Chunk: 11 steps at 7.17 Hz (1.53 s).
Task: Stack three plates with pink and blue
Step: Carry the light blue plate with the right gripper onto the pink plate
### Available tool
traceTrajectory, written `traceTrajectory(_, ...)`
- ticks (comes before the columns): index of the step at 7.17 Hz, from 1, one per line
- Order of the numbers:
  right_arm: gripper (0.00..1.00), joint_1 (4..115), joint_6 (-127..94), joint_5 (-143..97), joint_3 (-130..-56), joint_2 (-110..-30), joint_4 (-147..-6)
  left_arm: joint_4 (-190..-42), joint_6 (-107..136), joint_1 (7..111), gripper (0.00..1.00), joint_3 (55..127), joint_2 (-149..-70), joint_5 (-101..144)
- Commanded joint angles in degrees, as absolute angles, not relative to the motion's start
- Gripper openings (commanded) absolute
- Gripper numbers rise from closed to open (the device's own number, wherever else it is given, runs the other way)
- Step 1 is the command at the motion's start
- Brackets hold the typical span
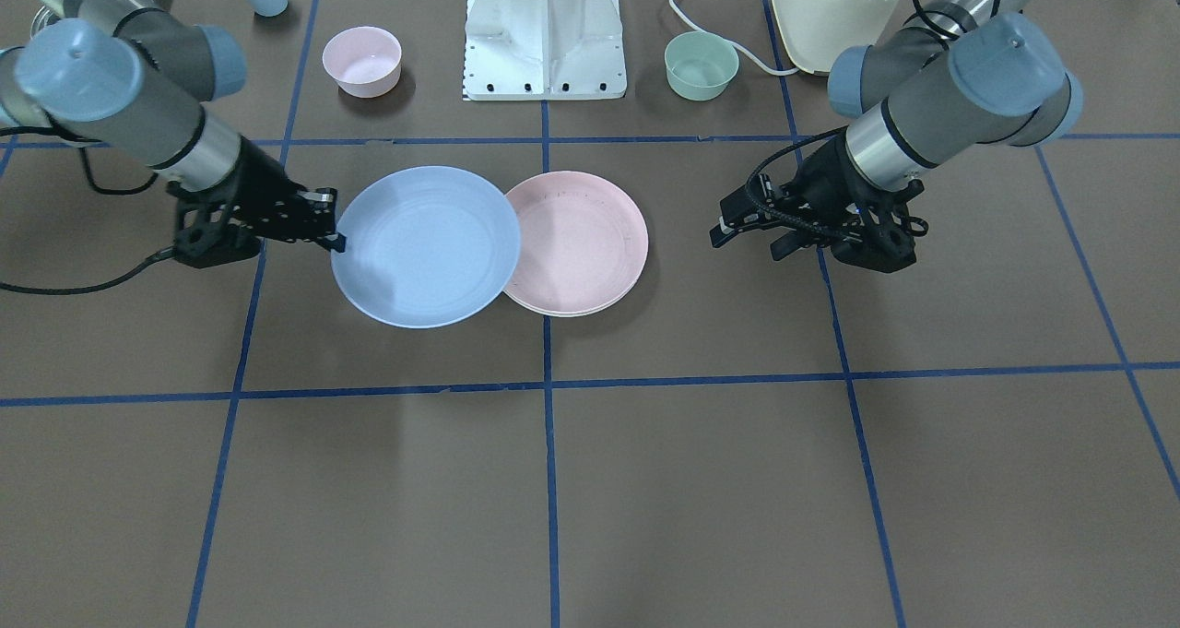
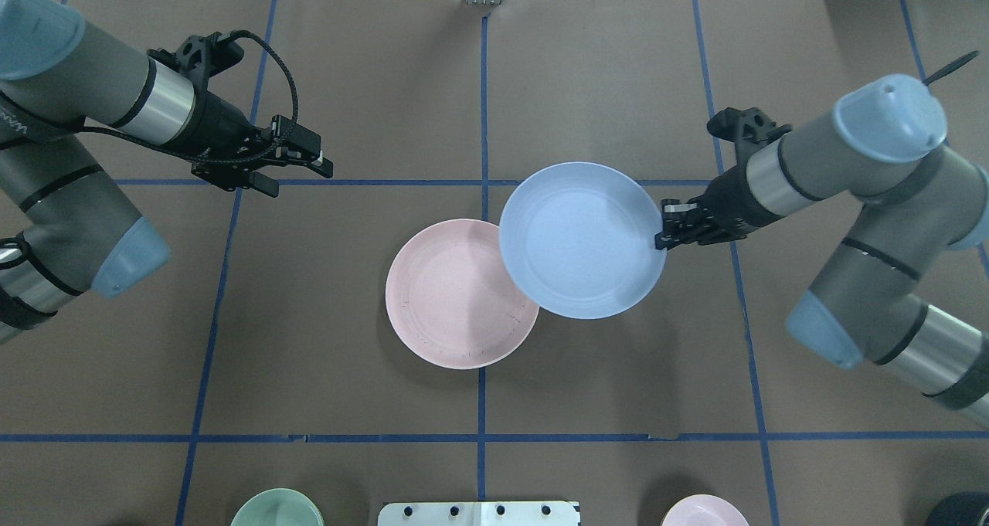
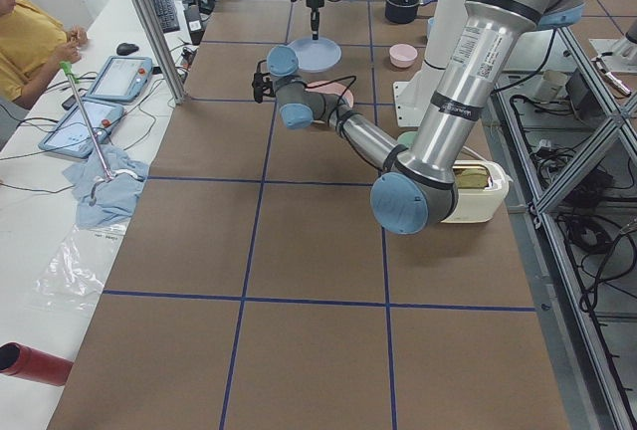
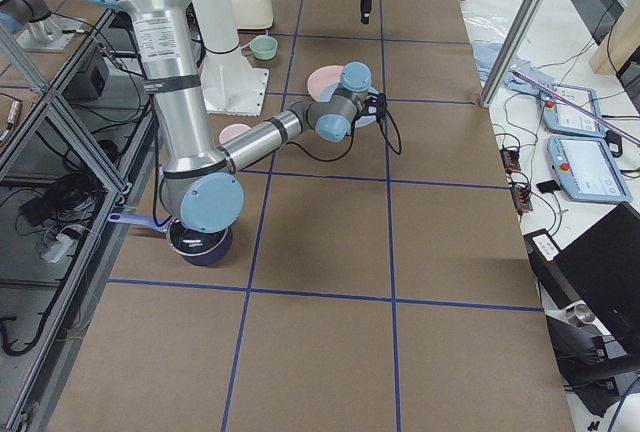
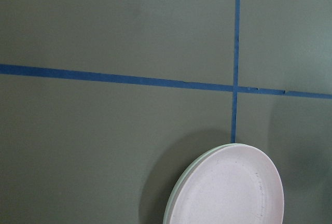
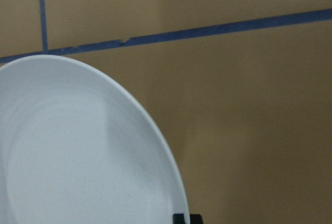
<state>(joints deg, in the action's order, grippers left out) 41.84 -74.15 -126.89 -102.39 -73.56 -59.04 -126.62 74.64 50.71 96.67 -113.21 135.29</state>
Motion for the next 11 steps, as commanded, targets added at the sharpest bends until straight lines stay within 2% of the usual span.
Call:
traceTrajectory(1, 0.0, 32.03, -82.16, -117.12, -102.22, -68.13, -59.5, -126.65, 74.53, 50.98, 1.0, 96.24, -112.76, 135.35)
traceTrajectory(3, 0.0, 29.54, -82.71, -114.53, -101.6, -64.35, -64.57, -126.74, 74.44, 50.89, 1.0, 96.07, -112.68, 135.26)
traceTrajectory(8, 0.0, 29.27, -82.71, -113.55, -97.38, -61.0, -64.86, -126.83, 74.44, 50.8, 1.0, 95.98, -112.76, 135.09)
traceTrajectory(9, 0.61, 29.44, -82.62, -113.55, -97.47, -61.17, -64.78, -126.91, 74.44, 50.8, 1.0, 95.89, -112.76, 134.91)
traceTrajectory(10, 1.0, 29.53, -82.62, -113.03, -97.47, -61.26, -64.78, -126.91, 74.44, 50.8, 1.0, 95.89, -112.68, 134.91)
traceTrajectory(11, 1.0, 29.88, -81.92, -112.94, -97.56, -61.69, -64.69, -126.91, 74.44, 50.8, 1.0, 95.89, -112.68, 134.91)
